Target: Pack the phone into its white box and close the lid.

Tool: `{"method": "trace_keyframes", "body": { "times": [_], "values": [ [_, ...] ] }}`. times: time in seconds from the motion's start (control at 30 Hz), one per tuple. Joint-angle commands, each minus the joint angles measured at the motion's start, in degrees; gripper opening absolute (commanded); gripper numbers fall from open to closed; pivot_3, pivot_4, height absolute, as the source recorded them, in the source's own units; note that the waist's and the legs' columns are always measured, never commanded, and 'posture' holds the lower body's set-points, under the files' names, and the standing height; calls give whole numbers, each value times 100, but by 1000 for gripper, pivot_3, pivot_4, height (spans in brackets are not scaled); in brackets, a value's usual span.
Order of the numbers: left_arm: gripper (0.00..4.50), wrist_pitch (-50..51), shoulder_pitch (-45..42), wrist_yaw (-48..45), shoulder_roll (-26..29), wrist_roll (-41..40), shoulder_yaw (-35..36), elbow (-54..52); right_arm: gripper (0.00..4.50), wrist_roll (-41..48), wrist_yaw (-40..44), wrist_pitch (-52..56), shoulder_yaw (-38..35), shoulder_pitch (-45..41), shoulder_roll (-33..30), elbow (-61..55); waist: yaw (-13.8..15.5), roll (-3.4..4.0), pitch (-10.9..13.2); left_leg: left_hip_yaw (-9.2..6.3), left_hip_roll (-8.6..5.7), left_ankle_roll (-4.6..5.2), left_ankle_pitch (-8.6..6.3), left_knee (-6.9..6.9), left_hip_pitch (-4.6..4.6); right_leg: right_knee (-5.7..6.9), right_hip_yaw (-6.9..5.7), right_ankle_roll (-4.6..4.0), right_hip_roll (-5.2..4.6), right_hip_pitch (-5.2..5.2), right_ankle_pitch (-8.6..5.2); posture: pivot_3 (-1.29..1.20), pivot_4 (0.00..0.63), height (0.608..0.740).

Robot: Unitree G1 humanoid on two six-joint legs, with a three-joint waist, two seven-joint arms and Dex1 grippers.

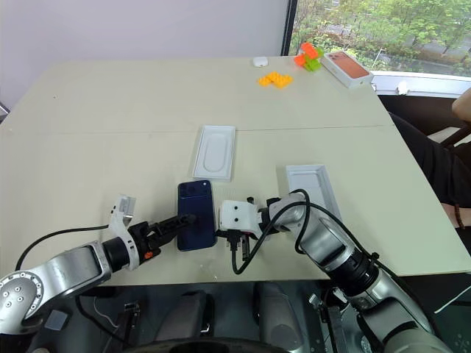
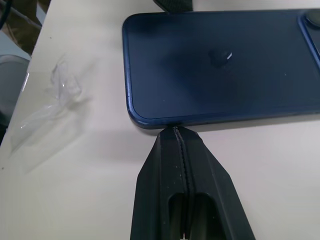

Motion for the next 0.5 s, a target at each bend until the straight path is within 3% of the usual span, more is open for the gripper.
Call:
{"method": "trace_keyframes", "body": {
  "times": [0.03,0.5],
  "values": [
    [4465,-19,57,62,-45,27,41,122,0,6,-30,-43,-17,-128,87,-80,5,0,0,0,-1,0,0,0,-1,0,0,0,-1,0,0,0,150,740],
    [4465,32,-222,-252,-489,27,18,142,0,-56,-149,-106,-76,-69,82,3,14,-4,2,0,-11,0,0,0,-8,-4,0,0,-3,-2,0,0,150,740]
  ]
}}
